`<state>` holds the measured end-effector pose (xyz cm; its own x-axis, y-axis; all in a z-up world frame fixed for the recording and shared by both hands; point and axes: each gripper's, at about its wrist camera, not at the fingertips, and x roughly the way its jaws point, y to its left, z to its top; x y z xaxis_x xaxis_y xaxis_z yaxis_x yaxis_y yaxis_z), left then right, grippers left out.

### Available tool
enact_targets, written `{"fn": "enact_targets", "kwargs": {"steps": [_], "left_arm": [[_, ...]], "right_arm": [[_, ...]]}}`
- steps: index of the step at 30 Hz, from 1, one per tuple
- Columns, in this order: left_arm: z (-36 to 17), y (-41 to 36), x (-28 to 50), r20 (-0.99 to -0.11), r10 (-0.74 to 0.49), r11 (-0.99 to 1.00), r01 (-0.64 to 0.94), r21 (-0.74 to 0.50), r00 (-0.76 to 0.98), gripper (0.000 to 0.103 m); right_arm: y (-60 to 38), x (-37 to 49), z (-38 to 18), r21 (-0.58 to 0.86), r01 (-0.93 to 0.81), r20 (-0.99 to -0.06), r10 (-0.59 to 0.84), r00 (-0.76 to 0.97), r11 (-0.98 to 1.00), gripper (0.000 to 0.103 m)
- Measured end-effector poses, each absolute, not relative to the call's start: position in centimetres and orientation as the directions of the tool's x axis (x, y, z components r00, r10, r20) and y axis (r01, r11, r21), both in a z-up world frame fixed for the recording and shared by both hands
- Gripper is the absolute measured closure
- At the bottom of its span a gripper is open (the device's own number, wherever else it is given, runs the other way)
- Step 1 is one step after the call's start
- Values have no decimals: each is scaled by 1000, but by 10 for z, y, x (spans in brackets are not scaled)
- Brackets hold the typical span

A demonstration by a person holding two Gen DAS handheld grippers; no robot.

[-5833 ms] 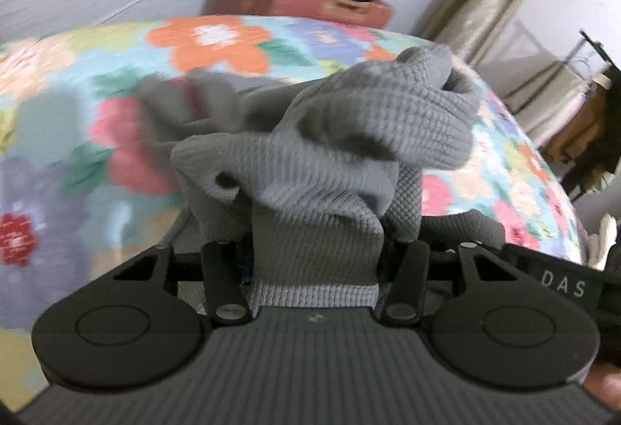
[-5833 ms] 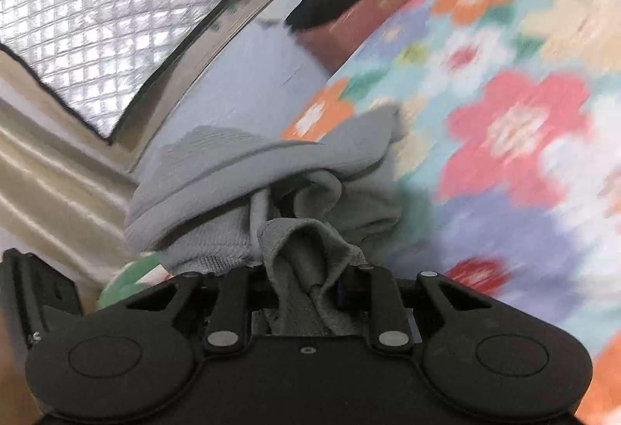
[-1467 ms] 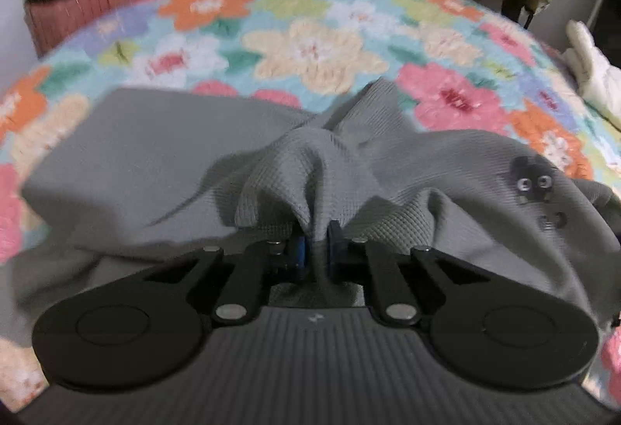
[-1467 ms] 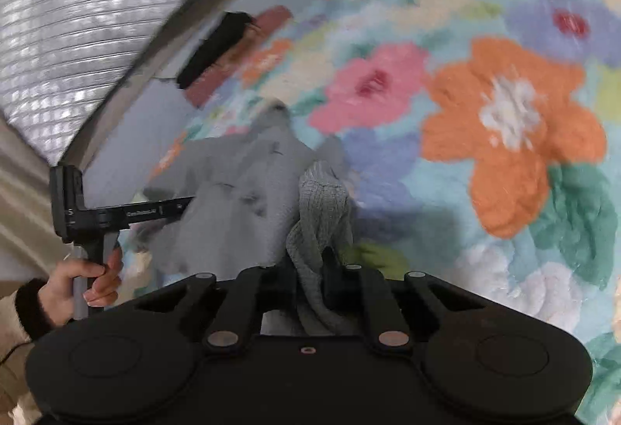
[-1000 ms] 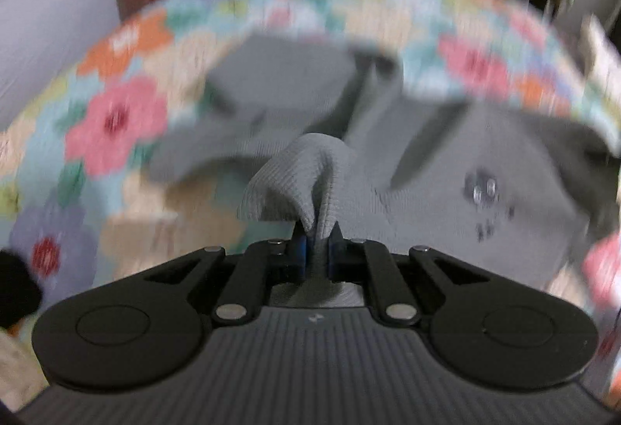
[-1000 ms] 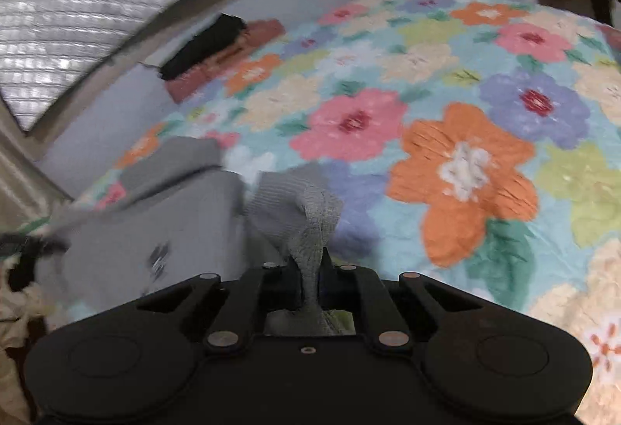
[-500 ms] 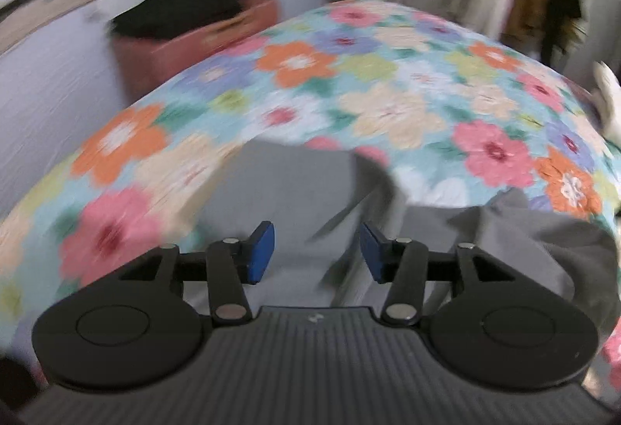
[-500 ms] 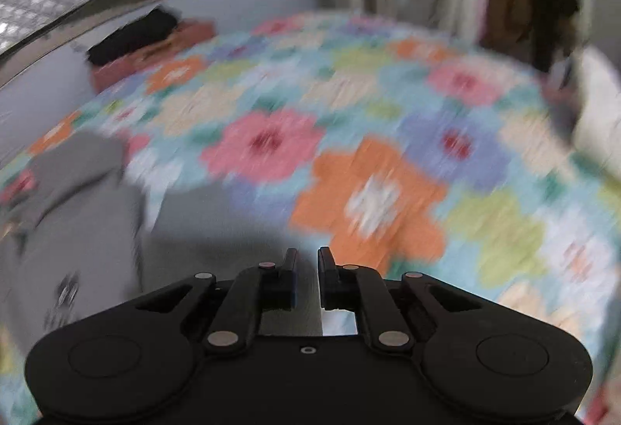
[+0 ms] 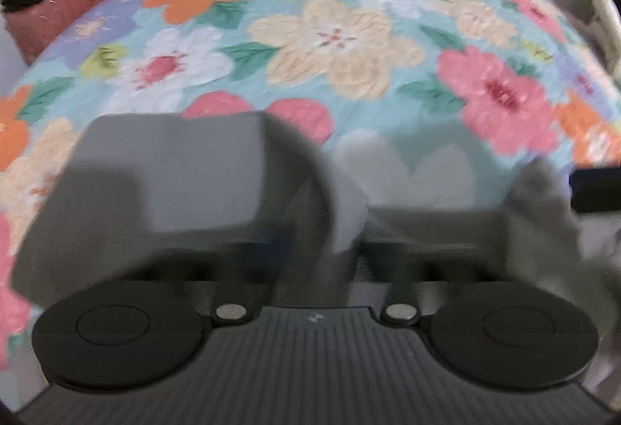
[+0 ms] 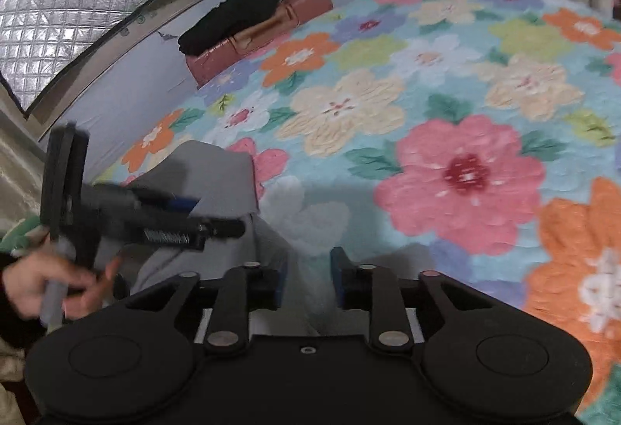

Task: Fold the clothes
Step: 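Regrasp the T-shirt hem with the left gripper while the right gripper grasps another hem point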

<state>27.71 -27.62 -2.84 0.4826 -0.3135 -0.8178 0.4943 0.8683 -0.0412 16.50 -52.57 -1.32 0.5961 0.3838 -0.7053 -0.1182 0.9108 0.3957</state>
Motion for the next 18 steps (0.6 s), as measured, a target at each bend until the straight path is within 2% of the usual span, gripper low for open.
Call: {"fn": "enact_targets", "kwargs": {"steps": [4,6,8,10,13,15,18], "left_arm": [[9,-234,220,-676,-296,886,458,69,675,99],[27,-202,201,-670,-283,923,385,4,686,99],[41,-177,178,-659,-236,946,325,13,714,99],[49,-157,160,-662,-193,956,290,38,724,99],[54,-124,138,-717,-187,972,232,-36,672,99],[51,-108,125,-741,-176,978,201,-55,648,99],[44,-101,108,-764,-140,978,209,-7,630,99]], "right_arm": [[-518,177,-19,436,-121,-700,420,577,892,66],[-514,185,-23,448,-135,-704,443,556,883,61],[-507,192,-31,461,-140,-719,461,519,876,58],[-499,198,-40,480,-140,-732,484,479,866,57],[-483,196,-56,506,-148,-752,518,407,850,56],[-468,185,-64,533,-199,-750,568,340,823,55],[-445,157,-65,529,-313,-737,610,290,789,51]]}}
